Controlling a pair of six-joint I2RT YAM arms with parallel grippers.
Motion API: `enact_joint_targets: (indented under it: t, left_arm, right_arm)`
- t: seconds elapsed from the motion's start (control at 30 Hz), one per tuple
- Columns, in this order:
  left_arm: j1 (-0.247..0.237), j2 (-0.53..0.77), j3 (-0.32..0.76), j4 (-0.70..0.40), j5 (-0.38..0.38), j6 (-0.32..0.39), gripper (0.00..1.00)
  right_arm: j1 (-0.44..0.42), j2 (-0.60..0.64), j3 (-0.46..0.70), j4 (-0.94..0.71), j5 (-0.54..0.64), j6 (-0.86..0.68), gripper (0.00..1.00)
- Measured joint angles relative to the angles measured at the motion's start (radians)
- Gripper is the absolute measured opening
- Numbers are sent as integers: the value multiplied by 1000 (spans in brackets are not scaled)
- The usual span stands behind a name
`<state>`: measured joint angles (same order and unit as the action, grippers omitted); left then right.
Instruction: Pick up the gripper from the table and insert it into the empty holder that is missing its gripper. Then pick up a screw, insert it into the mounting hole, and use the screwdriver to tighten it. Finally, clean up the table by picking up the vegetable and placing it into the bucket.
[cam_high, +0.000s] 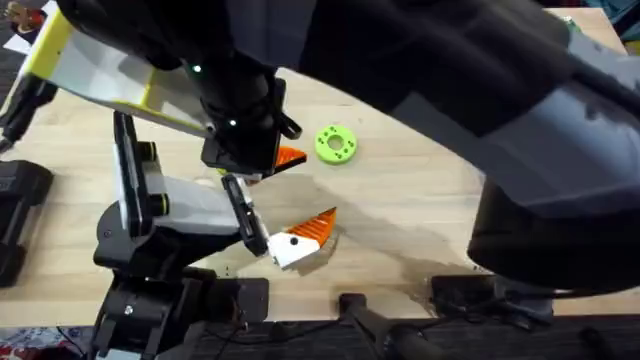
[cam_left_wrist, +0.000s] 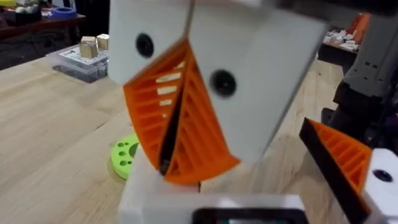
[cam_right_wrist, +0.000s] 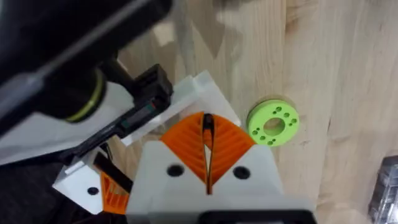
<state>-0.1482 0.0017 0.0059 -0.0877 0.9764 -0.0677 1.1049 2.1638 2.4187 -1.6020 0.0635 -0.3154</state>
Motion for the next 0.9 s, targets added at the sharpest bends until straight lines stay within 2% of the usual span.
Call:
enact_joint_targets:
  t: [0.7,0.73,0.9]
  left_arm:
    - [0,0,0,0,0,0,986]
    - [0,0,0,0,0,0,986]
    - [0,0,0,-1,5,-3,986]
  right_arm:
    - [0,0,0,0,0,0,25]
    - [0,0,0,0,1,2,106]
    - [-9,-4,0,-6,31,-6,853]
